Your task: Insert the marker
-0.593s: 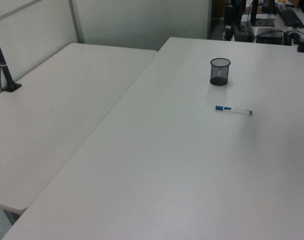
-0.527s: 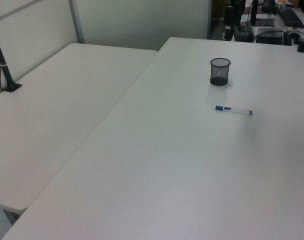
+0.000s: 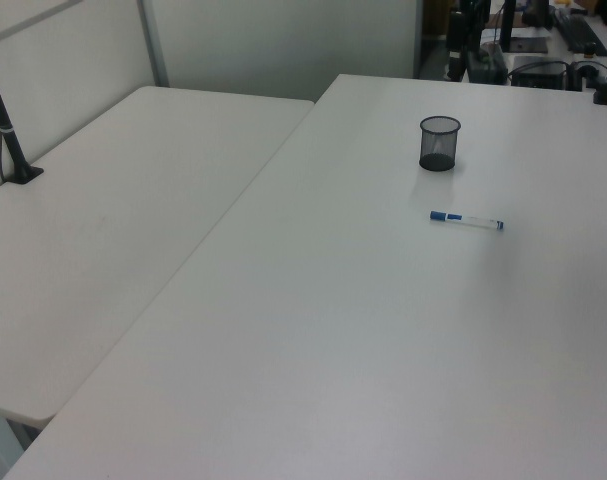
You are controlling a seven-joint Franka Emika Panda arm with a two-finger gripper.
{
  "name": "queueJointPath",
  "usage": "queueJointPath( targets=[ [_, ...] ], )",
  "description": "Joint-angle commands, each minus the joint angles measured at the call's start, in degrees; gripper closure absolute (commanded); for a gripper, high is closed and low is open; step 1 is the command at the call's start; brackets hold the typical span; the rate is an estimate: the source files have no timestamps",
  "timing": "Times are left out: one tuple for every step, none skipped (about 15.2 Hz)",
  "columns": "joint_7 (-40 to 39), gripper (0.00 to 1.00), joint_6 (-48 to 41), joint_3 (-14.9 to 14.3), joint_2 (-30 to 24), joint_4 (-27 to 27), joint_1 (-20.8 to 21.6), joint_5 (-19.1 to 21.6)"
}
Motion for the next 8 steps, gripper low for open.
queueJointPath(
  targets=[
    [1.1, 0.0, 1.4, 0.5, -0.5, -0.4, -0.4, -0.3],
    [1.1, 0.0, 1.4, 0.5, -0.5, -0.4, -0.4, -0.3],
    [1.1, 0.0, 1.3, 0.5, -0.5, -0.4, -0.5, -0.3],
    [0.5, 0.0, 1.1, 0.4, -0.6, -0.5, -0.6, -0.3],
    [-0.5, 0.0, 0.9, 0.2, -0.7, -0.9, 0.0, -0.5],
    [-2.4, 0.0, 1.0, 0.2, -0.4, -1.8, 0.1, -0.9],
    [-5.9, 0.0, 1.4, 0.4, -0.1, -3.1, 0.1, -1.0],
    [-9.0, 0.0, 1.5, 0.5, 0.5, -3.9, 0.1, -1.1]
  ],
)
